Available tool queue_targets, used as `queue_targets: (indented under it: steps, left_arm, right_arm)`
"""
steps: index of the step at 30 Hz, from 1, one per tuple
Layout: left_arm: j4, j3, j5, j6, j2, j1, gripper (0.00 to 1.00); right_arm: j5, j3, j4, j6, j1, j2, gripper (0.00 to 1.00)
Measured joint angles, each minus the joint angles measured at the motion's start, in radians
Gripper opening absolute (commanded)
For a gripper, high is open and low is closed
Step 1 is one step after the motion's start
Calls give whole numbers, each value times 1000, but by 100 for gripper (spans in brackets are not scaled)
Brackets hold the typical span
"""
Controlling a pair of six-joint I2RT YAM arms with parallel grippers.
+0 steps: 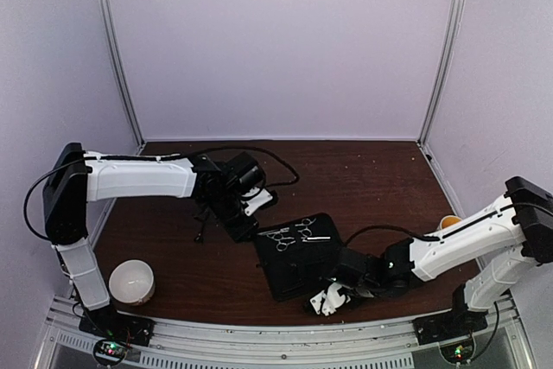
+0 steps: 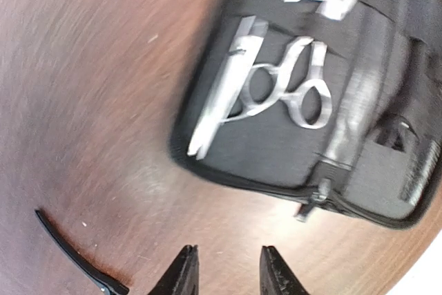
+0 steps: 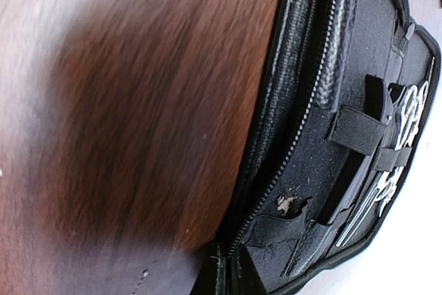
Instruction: Sort the hair-cutting tools
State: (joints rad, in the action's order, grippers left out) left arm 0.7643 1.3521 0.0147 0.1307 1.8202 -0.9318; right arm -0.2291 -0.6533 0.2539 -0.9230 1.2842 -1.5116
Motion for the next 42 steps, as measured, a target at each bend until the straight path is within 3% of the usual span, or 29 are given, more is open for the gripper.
queue_targets:
  steps: [4, 9, 13, 23, 29, 35, 42]
  left_arm:
    - [-19, -23, -29, 29, -7, 45, 39]
    - [-28, -23, -23, 65, -27, 78, 44]
    - [-16, -35, 18, 128, -61, 150, 44]
    - [83, -109, 86, 230, -134, 306, 52]
    - [103, -109, 67, 234, -60, 374, 53]
    - [108, -109, 17, 236, -17, 389, 60]
    - [78, -153, -70, 241, -12, 389, 59]
  right_arm:
    - [17, -46, 23, 11, 0, -35, 7]
    - [39, -68, 50, 20, -2, -41, 27]
    - [106, -129, 156, 56, -37, 1, 35]
    - [312, -416, 323, 195, -214, 23, 39]
    - [422, -421, 394, 242, -258, 54, 39]
    - [439, -399, 408, 251, -266, 73, 39]
    - [439, -402, 401, 287, -304, 71, 38]
